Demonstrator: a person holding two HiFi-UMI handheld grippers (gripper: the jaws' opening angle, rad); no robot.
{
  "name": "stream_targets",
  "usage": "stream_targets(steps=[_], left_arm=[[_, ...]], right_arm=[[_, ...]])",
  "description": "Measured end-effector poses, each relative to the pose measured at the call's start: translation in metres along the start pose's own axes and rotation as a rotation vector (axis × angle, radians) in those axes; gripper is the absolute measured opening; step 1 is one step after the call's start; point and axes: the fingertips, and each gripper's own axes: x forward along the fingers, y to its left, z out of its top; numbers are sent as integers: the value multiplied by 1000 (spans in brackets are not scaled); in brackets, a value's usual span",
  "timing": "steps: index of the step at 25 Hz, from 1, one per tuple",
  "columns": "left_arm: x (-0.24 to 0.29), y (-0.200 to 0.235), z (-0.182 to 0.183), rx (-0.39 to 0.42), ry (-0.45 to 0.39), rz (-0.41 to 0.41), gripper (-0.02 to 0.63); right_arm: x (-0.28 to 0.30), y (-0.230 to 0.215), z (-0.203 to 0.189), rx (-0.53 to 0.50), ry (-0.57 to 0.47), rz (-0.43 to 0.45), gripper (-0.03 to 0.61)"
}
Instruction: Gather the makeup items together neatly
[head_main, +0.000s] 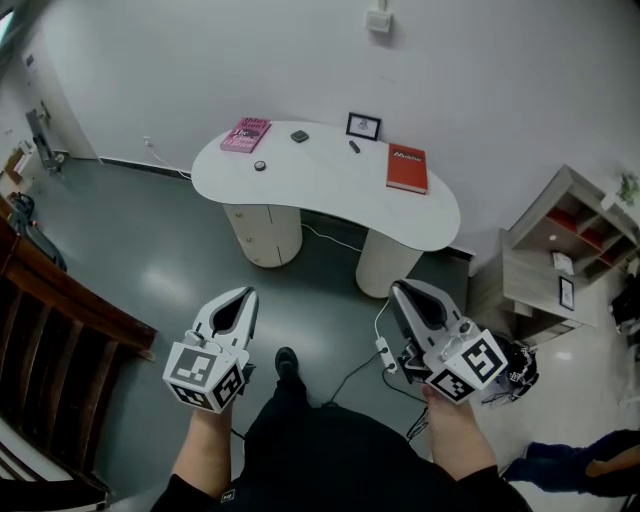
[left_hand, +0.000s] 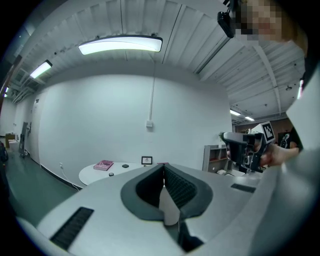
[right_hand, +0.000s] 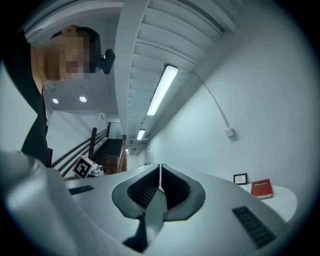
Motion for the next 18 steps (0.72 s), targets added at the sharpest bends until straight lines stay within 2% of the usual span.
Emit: stream_targets(steps=[5, 12, 18], left_arm=[[24, 36, -1, -2, -4, -4, 14], [78, 131, 0, -37, 16, 11, 14], [122, 213, 4, -55, 37, -23, 14]], right_arm=[[43, -15, -12, 8, 18, 12, 37], [141, -53, -36, 33, 68, 11, 37], [238, -74, -52, 51, 96, 11, 37]])
